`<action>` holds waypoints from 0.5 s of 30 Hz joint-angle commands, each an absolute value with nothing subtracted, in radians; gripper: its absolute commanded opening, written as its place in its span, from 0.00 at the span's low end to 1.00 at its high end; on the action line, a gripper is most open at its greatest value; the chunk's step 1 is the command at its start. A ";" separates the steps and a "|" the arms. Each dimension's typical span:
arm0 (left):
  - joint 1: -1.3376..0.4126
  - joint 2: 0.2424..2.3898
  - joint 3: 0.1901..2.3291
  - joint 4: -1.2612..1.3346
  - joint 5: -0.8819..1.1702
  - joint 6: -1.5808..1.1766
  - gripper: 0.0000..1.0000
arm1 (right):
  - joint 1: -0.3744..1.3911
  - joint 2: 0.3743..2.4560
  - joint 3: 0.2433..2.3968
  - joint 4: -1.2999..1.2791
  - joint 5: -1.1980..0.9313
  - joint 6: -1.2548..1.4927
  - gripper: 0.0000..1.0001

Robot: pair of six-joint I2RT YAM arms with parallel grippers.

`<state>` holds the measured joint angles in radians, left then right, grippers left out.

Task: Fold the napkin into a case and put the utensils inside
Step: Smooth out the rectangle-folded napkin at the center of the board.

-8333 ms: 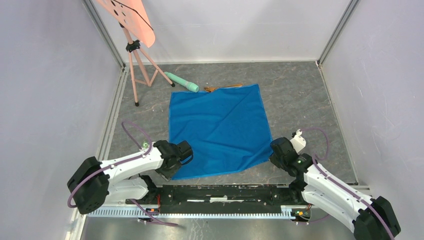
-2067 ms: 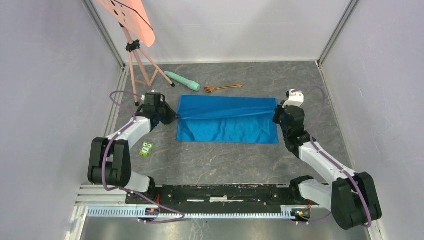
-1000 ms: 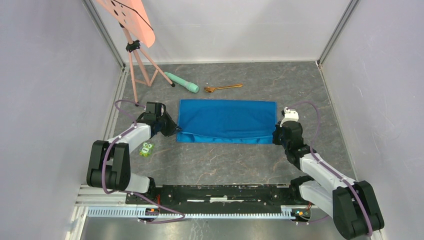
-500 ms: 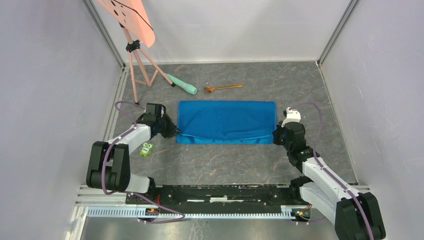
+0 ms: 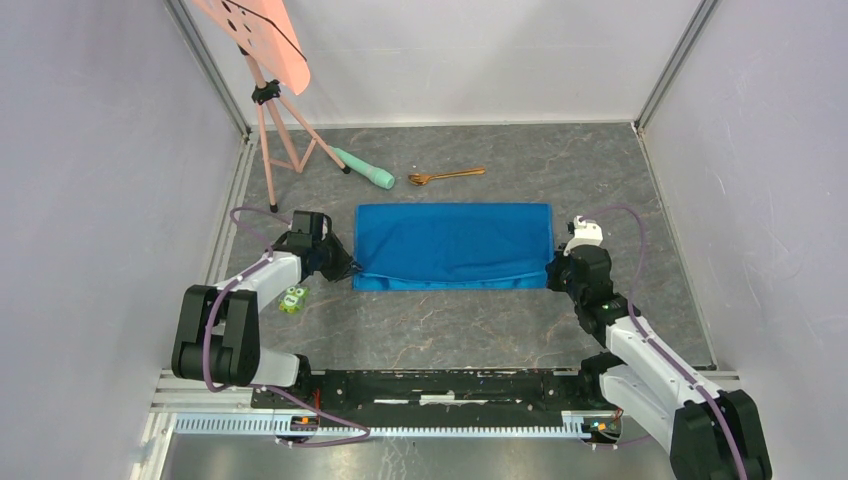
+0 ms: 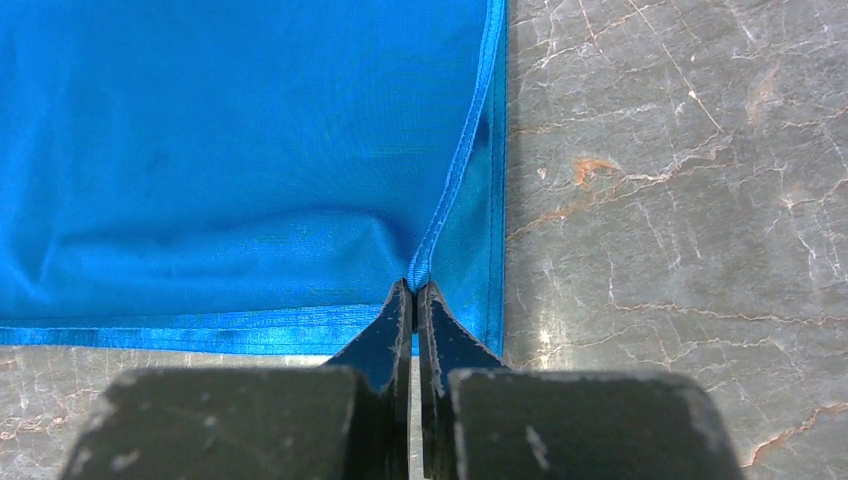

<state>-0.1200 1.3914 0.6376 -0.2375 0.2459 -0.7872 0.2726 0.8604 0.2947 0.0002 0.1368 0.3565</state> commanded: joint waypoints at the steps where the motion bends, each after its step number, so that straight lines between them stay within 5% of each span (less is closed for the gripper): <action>1: -0.123 1.372 0.616 -0.231 0.260 -0.739 0.02 | 0.268 0.870 0.283 0.014 0.156 0.375 0.00; 7: -0.122 1.358 0.600 -0.235 0.262 -0.735 0.02 | 0.268 0.857 0.284 0.003 0.136 0.379 0.00; 11: -0.123 1.349 0.593 -0.243 0.273 -0.735 0.11 | 0.268 0.857 0.290 -0.052 0.135 0.398 0.00; 15: -0.123 1.288 0.583 -0.295 0.257 -0.729 0.17 | 0.268 0.855 0.314 -0.157 0.114 0.434 0.29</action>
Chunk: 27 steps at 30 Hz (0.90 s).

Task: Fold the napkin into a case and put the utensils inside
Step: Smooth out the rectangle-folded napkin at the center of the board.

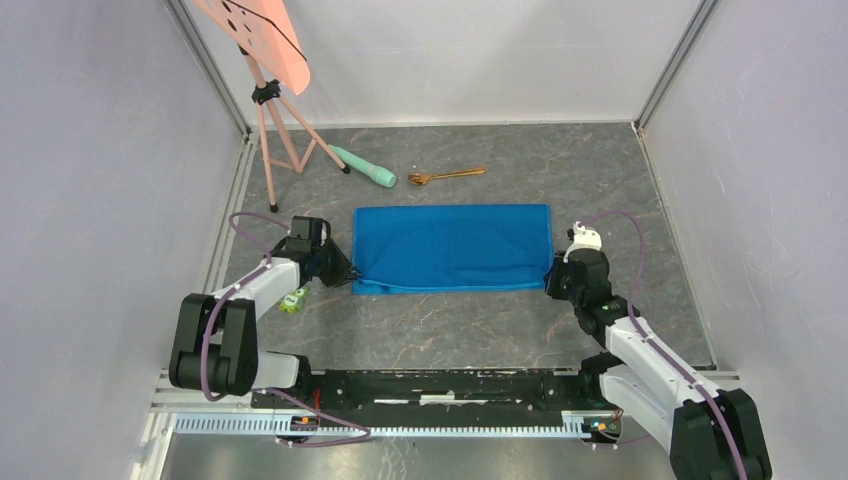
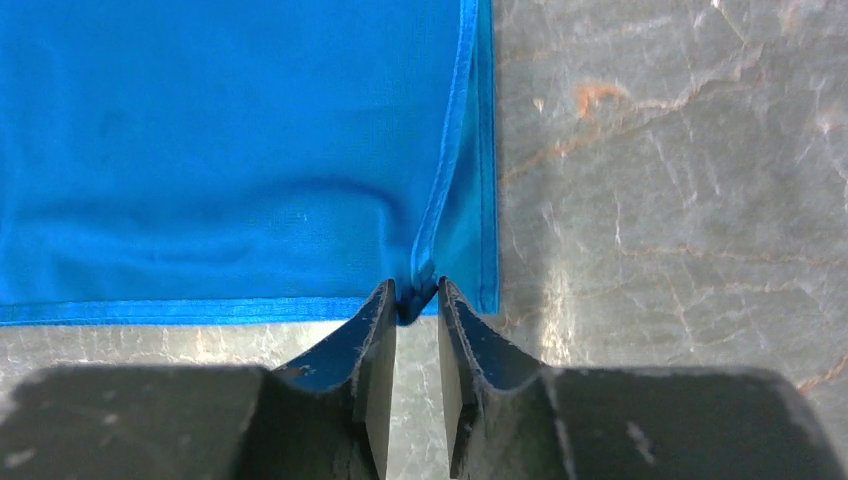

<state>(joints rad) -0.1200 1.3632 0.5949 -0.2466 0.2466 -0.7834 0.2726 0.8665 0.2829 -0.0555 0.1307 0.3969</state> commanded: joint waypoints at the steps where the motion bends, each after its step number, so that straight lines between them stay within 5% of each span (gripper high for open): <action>1: -0.123 1.253 0.581 -0.326 0.248 -0.727 0.22 | 0.267 0.850 0.331 -0.211 0.114 0.438 0.34; 6: -0.123 1.034 0.578 -0.475 0.190 -0.733 0.53 | 0.268 0.772 0.381 -0.356 0.100 0.429 0.50; 10: -0.123 0.977 0.592 -0.491 0.184 -0.743 0.68 | 0.268 0.772 0.422 -0.321 0.138 0.369 0.66; 19: -0.163 1.225 0.641 -0.290 0.366 -0.740 0.72 | 0.268 1.047 0.486 -0.080 -0.109 0.342 0.72; 27: -0.207 1.350 0.562 -0.173 0.271 -0.818 0.79 | 0.254 1.099 0.366 -0.029 -0.013 0.371 0.76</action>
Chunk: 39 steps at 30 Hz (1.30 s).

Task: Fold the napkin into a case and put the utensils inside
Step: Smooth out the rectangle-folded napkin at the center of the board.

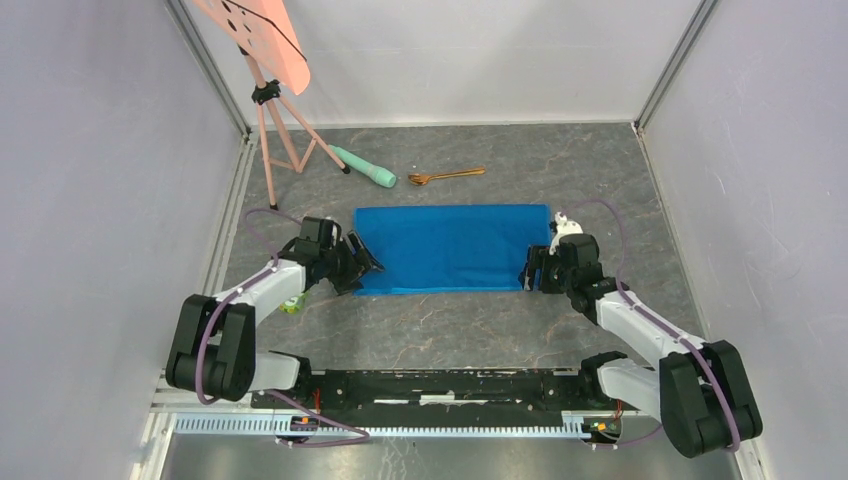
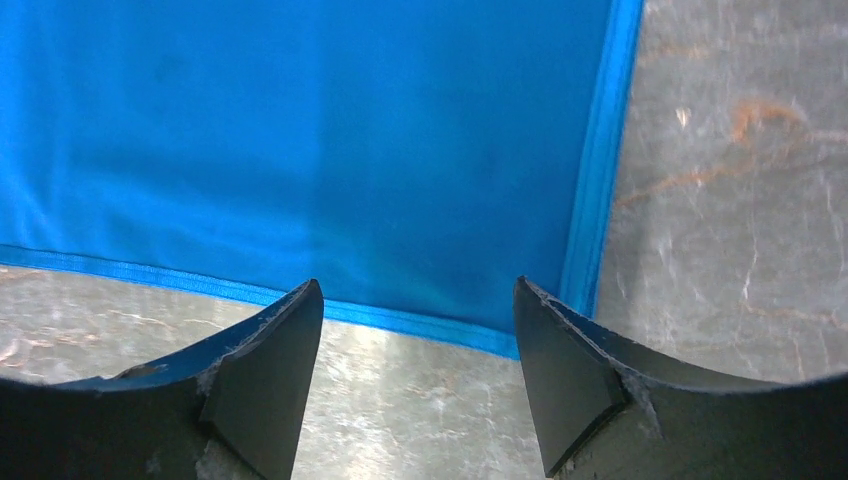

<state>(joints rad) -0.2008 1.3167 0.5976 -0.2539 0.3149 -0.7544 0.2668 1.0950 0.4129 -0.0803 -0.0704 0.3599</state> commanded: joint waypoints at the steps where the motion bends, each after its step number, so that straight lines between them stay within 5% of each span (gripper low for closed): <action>1: -0.207 1.352 0.554 -0.184 0.239 -0.819 0.79 | 0.253 1.100 0.362 -0.052 0.039 0.365 0.76; 12: -0.263 1.013 0.551 -0.427 0.174 -0.750 0.80 | 0.254 0.991 0.441 -0.180 -0.058 0.299 0.76; 20: -0.270 1.278 0.597 -0.207 0.304 -0.801 0.78 | 0.253 1.127 0.480 -0.113 -0.030 0.326 0.69; 28: -0.280 1.353 0.553 -0.336 0.145 -0.833 0.80 | 0.255 1.071 0.403 -0.215 0.004 0.336 0.66; 34: -0.283 0.990 0.559 -0.542 0.085 -0.801 0.85 | 0.255 0.974 0.482 -0.233 -0.141 0.324 0.77; 39: -0.264 1.132 0.727 -0.379 0.182 -0.789 0.93 | 0.213 1.184 0.678 -0.138 -0.136 0.293 0.85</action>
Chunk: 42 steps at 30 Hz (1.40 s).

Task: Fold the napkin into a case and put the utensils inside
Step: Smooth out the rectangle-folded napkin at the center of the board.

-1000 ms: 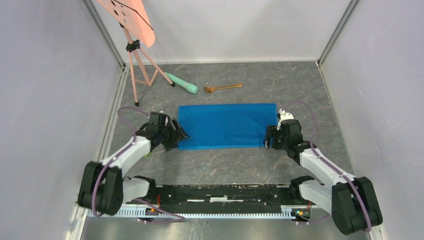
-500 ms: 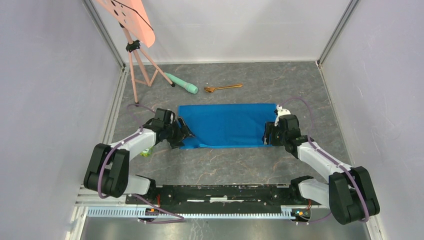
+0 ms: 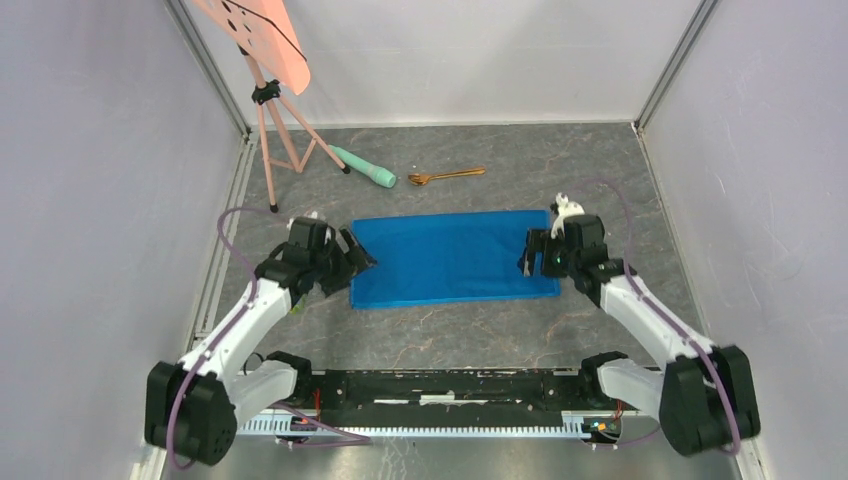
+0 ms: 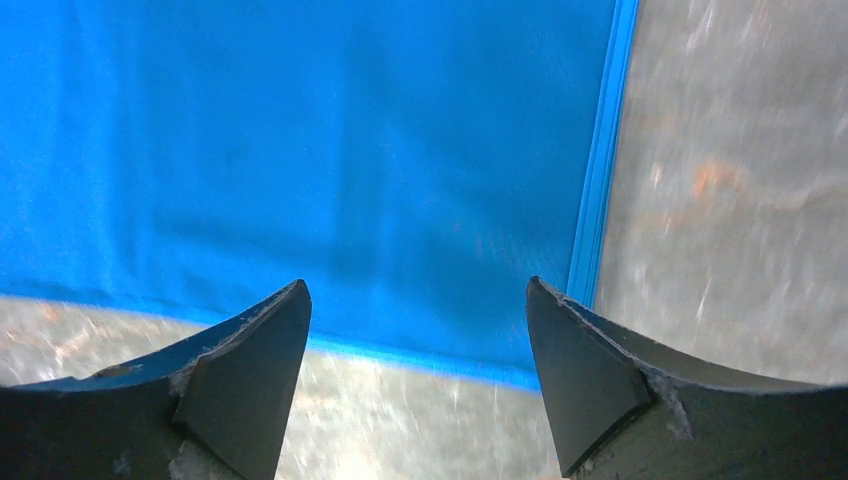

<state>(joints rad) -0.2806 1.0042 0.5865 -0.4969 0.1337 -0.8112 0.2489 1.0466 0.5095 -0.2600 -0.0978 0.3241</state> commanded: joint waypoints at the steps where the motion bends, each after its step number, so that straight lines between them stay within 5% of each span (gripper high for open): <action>1: -0.263 1.207 0.761 -0.337 0.218 -0.796 0.94 | 0.198 1.241 0.723 -0.103 -0.160 0.295 0.85; 9: -0.246 1.599 1.000 -0.068 0.288 -0.870 0.96 | 0.031 1.567 0.846 0.180 -0.470 0.405 0.85; 21: -0.177 1.771 1.094 -0.038 0.274 -0.894 0.97 | -0.023 1.679 0.844 0.309 -0.567 0.424 0.84; 42: -0.111 1.881 1.131 -0.175 0.113 -0.799 0.99 | -0.057 1.825 0.919 0.204 -0.404 0.313 0.83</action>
<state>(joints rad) -0.1181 1.8572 1.1061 -0.1074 0.2062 -0.8665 -0.0483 1.8263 0.8894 0.2680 -0.4839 0.3771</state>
